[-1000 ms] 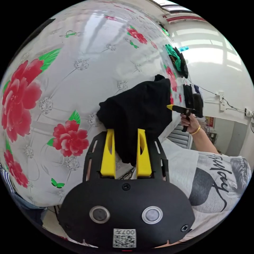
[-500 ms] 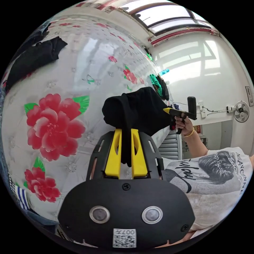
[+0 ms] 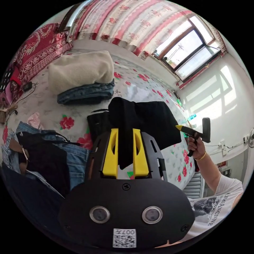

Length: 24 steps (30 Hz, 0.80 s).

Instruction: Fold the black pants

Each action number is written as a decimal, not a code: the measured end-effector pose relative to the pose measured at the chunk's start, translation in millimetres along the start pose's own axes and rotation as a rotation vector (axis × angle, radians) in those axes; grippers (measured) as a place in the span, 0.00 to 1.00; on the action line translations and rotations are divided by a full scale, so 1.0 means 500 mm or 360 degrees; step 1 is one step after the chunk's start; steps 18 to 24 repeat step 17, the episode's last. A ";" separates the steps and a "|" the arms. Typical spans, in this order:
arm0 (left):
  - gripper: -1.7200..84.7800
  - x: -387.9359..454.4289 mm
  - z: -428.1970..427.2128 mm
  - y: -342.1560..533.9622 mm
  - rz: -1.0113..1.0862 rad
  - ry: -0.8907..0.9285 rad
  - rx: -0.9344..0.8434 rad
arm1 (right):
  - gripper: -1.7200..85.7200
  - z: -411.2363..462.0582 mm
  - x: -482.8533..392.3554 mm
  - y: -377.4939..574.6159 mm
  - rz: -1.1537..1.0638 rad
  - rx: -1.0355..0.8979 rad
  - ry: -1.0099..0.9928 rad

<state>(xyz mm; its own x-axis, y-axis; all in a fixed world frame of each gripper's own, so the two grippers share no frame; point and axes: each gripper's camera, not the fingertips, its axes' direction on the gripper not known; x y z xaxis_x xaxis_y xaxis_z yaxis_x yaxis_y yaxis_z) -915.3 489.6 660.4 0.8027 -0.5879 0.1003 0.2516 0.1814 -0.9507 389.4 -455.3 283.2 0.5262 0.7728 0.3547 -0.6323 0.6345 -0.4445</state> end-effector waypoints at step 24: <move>0.12 0.196 -0.059 0.739 -0.0083 -0.1321 0.0371 | 0.02 0.336 0.040 0.666 -0.0680 -0.1256 0.1019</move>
